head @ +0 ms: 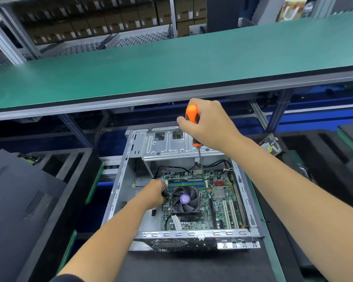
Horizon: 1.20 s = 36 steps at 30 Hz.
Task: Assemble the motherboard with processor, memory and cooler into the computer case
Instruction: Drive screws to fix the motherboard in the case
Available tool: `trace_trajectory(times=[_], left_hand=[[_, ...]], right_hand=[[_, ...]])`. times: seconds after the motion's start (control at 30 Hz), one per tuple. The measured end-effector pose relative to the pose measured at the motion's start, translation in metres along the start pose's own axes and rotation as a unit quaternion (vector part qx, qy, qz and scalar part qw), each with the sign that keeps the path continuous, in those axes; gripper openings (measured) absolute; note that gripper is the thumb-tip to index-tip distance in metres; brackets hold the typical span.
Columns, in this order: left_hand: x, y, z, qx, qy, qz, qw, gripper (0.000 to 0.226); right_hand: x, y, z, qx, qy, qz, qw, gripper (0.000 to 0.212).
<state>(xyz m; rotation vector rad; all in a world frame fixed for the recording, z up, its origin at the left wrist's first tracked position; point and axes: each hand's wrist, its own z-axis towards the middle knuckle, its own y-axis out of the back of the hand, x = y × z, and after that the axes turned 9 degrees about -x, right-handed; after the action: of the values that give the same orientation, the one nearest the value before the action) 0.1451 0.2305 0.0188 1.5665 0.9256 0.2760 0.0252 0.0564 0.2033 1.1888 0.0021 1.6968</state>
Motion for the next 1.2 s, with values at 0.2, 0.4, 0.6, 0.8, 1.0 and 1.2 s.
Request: trace_trajectory(times=[0.2,0.4,0.6,0.8,1.0,1.2], left_hand=[[0.003,0.0,0.002,-0.005,-0.012,0.007,1.0,0.018],[0.004,-0.002,0.002,-0.004,-0.018,0.007,1.0,0.014],[0.0,-0.002,0.003,0.003,-0.011,0.03,0.999,0.007],[0.001,-0.002,0.006,0.013,-0.007,0.038,0.999,0.016],[0.002,-0.004,0.007,0.02,-0.016,0.073,0.997,0.01],[-0.001,-0.002,0.009,0.018,-0.01,0.071,0.997,0.007]], right_hand=[[-0.007,-0.006,0.005,-0.062,-0.026,-0.036,0.997,0.033],[-0.03,0.0,0.021,-0.066,-0.11,-0.081,0.988,0.028],[-0.072,-0.018,0.007,0.026,-0.192,-0.098,0.976,0.026],[-0.097,-0.032,-0.01,0.014,-0.193,-0.081,0.978,0.034],[-0.115,-0.039,-0.02,-0.012,-0.203,-0.09,0.975,0.032],[-0.121,-0.043,-0.025,-0.029,-0.191,-0.098,0.976,0.026]])
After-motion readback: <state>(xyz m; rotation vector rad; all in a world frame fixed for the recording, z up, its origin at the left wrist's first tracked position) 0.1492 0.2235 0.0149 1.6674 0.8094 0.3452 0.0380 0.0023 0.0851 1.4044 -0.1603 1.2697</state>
